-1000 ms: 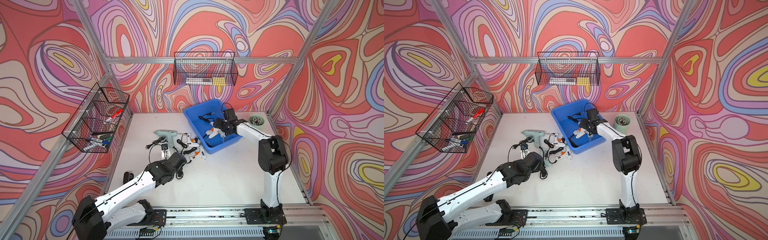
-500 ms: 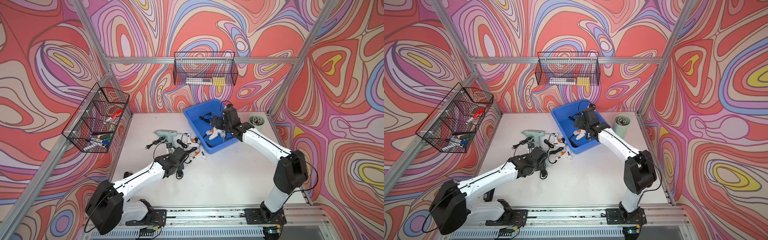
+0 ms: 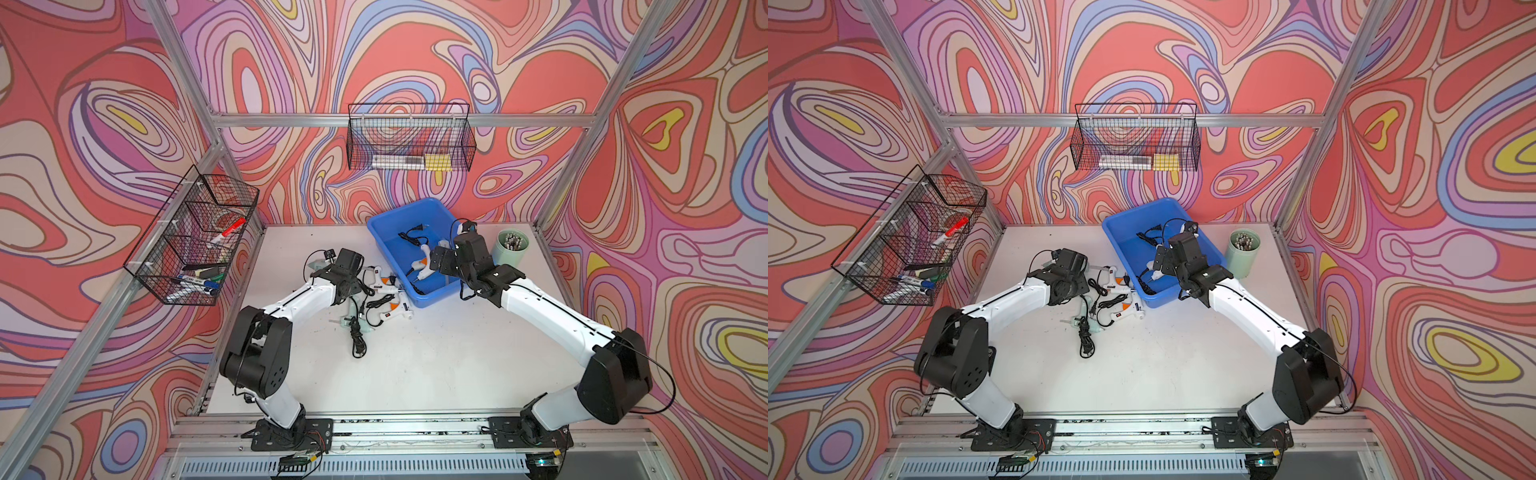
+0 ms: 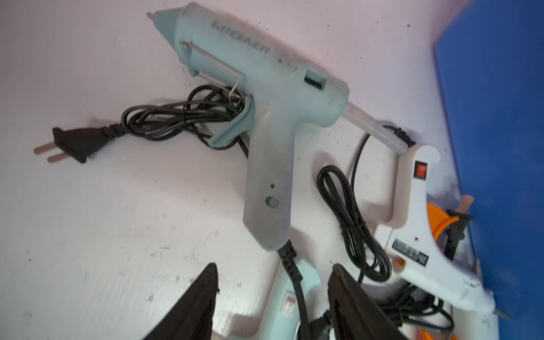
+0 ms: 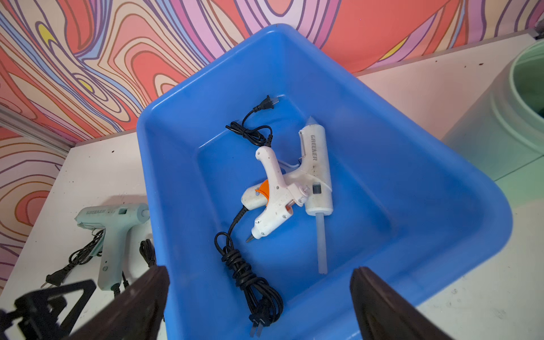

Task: Put the hot melt glue gun into the storage box
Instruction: Pick up the hot melt adhesive gun from the center of the board.

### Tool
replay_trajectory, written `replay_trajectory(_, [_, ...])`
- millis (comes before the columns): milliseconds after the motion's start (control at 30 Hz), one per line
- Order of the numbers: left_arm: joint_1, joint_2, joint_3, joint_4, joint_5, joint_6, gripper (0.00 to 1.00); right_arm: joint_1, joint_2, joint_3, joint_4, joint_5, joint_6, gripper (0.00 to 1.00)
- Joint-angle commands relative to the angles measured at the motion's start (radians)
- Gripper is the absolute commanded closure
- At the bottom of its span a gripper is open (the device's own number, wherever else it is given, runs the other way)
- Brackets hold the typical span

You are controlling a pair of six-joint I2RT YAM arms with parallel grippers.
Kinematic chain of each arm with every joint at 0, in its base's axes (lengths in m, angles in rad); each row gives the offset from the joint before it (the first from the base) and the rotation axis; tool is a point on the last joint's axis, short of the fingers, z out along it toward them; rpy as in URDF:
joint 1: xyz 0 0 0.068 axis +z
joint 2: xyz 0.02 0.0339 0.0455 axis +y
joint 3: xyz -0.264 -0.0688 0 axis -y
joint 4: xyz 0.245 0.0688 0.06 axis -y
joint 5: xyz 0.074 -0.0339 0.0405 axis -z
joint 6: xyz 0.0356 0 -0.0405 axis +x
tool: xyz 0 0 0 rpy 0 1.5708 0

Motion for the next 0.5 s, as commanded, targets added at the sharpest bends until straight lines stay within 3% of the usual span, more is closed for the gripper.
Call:
replay_trajectory(0, [0.017, 0.074, 0.081, -0.042, -0.009, 0.042, 0.36, 0.014, -0.052, -0.03, 0.023, 0.028, 0.002, 0.02])
replay_trajectory(467, [0.082, 0.251, 0.194, -0.095, 0.033, 0.058, 0.37, 0.029, -0.105, -0.072, 0.021, 0.052, 0.009, 0.02])
